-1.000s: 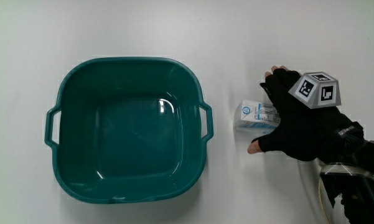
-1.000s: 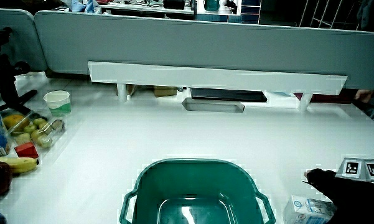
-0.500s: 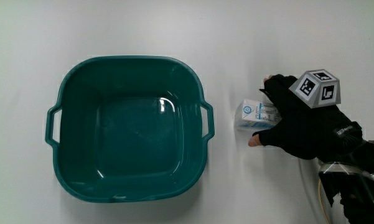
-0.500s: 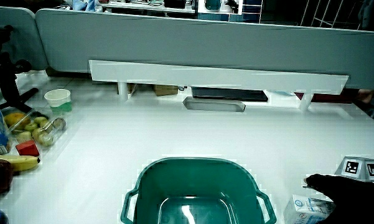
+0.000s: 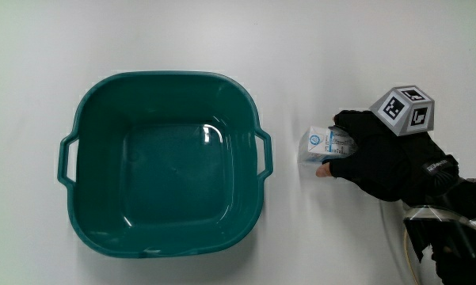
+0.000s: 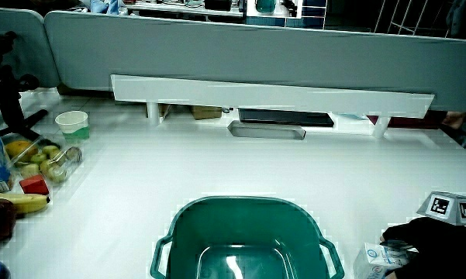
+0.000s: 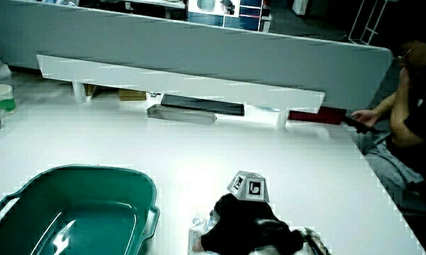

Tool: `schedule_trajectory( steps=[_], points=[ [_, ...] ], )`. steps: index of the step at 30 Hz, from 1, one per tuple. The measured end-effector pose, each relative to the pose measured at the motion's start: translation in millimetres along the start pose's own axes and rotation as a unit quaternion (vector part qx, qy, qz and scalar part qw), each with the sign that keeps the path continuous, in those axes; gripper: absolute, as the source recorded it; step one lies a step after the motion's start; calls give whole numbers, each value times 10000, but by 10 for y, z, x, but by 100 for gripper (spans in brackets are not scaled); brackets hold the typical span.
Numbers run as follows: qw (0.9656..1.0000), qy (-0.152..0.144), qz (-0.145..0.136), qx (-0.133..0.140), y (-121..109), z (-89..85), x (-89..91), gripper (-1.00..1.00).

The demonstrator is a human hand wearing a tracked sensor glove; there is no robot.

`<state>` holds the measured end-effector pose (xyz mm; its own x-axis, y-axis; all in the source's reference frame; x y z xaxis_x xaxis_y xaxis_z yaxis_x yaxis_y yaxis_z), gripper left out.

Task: Pick milk from desk

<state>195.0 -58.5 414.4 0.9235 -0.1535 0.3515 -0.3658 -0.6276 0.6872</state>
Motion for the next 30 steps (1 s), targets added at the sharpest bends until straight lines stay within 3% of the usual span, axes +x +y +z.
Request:
schedule_trajectory(
  steps=[8,14,15,22,27,30],
  points=[
    [9999,-5,30,102,17,11,15,67],
    [9987,-473,78,178,15,23,-49,80],
    [9991,-377,111,156,11,24,-48,82],
    [9986,-458,183,210,6,15,-48,98],
    [9978,-498,290,334,-33,77,-71,100],
    [9965,-588,348,480,-122,201,-167,100]
  ],
)
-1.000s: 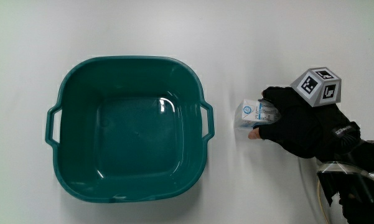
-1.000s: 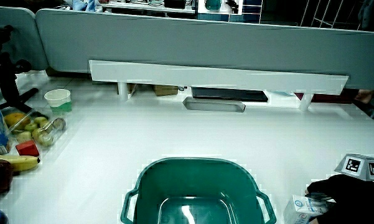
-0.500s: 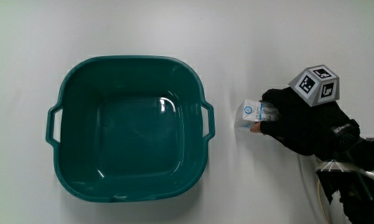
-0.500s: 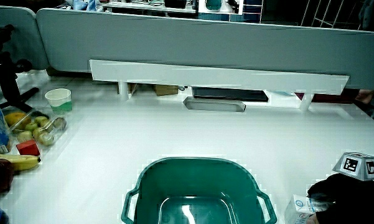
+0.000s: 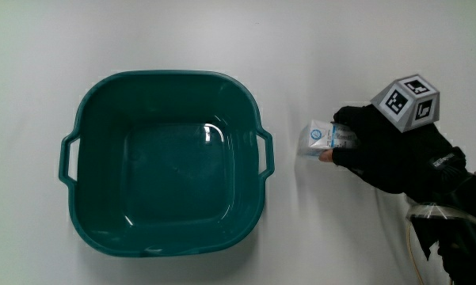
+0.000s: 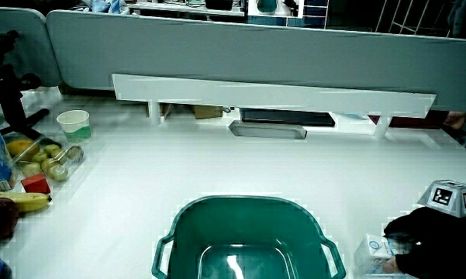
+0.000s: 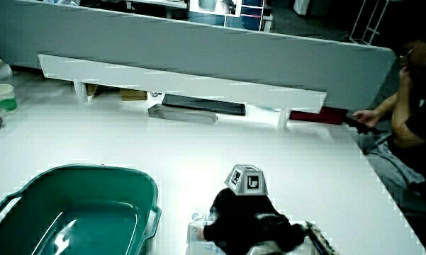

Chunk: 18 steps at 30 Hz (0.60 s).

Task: Pick milk from desk

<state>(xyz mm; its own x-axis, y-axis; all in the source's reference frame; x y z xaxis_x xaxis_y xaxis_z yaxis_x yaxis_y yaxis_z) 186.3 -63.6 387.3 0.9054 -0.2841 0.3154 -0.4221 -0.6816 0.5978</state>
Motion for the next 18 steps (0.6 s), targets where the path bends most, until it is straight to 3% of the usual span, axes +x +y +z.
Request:
schedule_trajectory(
  steps=[3,8,18],
  points=[
    [9999,-2,82,135,-68,141,-69,100],
    [9986,-251,217,417,-156,342,-220,100],
    [9957,-297,561,670,-238,672,-593,100]
  ],
)
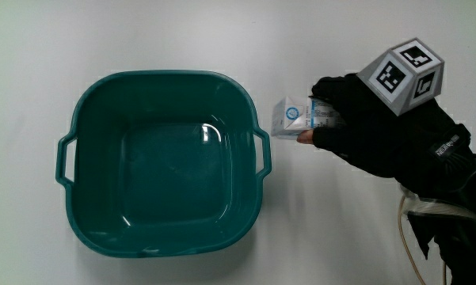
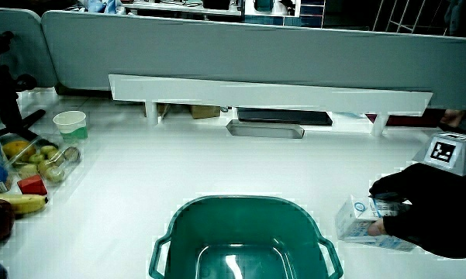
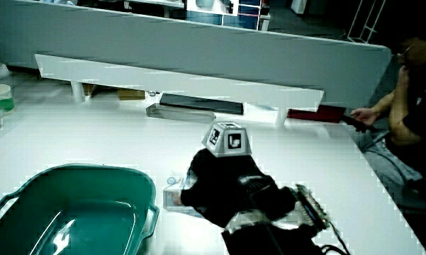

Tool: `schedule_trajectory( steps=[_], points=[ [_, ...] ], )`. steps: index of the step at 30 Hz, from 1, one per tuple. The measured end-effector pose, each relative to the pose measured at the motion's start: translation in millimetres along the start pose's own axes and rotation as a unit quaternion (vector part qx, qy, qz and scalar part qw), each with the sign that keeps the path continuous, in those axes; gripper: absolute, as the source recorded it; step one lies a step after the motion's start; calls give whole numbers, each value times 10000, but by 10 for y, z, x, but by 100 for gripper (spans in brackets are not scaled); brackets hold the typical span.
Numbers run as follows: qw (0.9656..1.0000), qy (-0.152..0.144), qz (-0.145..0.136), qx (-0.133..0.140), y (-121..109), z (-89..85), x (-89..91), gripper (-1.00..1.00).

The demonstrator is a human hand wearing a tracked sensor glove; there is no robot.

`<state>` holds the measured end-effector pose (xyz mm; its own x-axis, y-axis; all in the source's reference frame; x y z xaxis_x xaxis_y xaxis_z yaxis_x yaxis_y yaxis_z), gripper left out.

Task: Pick milk from desk

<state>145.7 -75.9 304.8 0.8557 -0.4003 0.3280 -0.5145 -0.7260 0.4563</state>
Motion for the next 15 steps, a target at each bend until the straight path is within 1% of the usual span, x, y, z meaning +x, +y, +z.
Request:
schedule_trajectory(
  steps=[1,3,5,6,8,10,11,12,14,15],
  points=[
    [10000,-68,1,5,12,4,-16,100],
    [9999,-88,94,53,4,52,-97,100],
    [9998,-124,151,72,6,70,-136,100],
    [9999,-54,151,57,8,70,-141,100],
    [9997,-70,207,97,4,96,-193,100],
    [9996,-63,254,119,37,66,-180,100],
    [9994,-36,286,168,33,103,-235,100],
    [9994,-96,303,134,41,115,-264,100],
    [9992,1,382,145,57,124,-303,100],
    [9969,430,645,-106,88,107,-323,100]
  ],
)
